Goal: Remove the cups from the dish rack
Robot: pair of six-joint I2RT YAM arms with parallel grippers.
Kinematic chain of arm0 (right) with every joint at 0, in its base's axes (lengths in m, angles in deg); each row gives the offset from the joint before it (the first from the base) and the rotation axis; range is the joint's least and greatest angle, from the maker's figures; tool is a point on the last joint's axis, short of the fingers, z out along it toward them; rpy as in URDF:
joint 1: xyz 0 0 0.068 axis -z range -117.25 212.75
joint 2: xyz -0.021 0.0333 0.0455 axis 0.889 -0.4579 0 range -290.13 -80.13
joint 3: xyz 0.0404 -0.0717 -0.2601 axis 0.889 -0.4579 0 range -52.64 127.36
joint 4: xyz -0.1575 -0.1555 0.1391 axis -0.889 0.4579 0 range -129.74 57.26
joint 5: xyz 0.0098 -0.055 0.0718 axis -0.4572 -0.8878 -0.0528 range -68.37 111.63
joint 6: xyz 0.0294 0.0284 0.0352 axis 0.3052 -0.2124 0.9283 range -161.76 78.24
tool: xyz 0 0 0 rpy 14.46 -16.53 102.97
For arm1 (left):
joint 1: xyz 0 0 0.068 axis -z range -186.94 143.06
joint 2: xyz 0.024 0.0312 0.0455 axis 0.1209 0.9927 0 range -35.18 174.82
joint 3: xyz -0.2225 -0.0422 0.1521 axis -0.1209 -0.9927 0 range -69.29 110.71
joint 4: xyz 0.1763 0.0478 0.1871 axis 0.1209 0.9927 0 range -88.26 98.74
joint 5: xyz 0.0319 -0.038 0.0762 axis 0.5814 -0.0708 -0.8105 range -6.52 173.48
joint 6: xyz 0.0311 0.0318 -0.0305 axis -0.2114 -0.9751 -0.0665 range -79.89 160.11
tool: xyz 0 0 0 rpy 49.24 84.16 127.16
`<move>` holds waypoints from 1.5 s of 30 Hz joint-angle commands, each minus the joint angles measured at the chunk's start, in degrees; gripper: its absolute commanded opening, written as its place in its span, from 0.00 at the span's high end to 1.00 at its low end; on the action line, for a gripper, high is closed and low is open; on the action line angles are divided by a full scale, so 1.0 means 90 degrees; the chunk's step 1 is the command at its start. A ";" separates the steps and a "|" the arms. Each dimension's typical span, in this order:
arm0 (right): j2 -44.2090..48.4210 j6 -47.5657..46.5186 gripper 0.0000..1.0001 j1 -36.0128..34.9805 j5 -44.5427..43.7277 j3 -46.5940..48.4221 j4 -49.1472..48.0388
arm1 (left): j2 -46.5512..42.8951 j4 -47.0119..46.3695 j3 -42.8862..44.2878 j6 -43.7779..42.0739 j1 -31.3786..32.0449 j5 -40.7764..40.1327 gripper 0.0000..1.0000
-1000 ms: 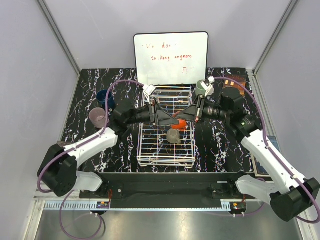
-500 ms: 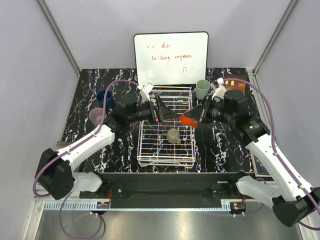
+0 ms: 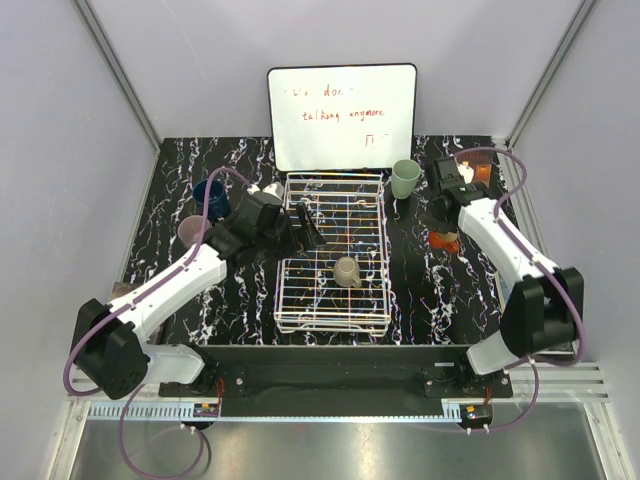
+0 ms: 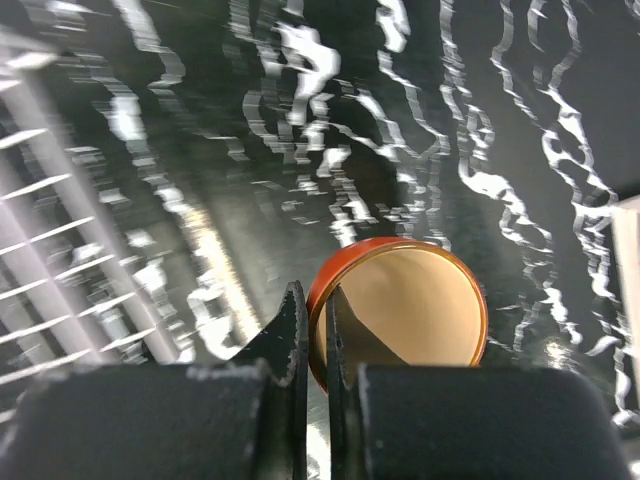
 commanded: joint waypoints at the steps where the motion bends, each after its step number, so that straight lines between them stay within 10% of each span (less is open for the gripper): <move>1: -0.0388 -0.0058 1.00 0.0060 -0.0814 0.0556 0.0118 | -0.0122 0.0589 0.0301 -0.0153 -0.0014 -0.0516 0.01; 37: -0.2518 0.0518 1.00 0.0070 -0.0580 0.0293 -0.1063 | 0.0201 0.0854 0.0282 -0.0495 -0.0014 -0.0320 0.01; 45: -0.1776 0.0518 0.78 -0.0144 -0.0502 0.0127 -0.1034 | 0.0279 0.0854 0.0379 -0.0642 -0.0014 -0.0213 0.01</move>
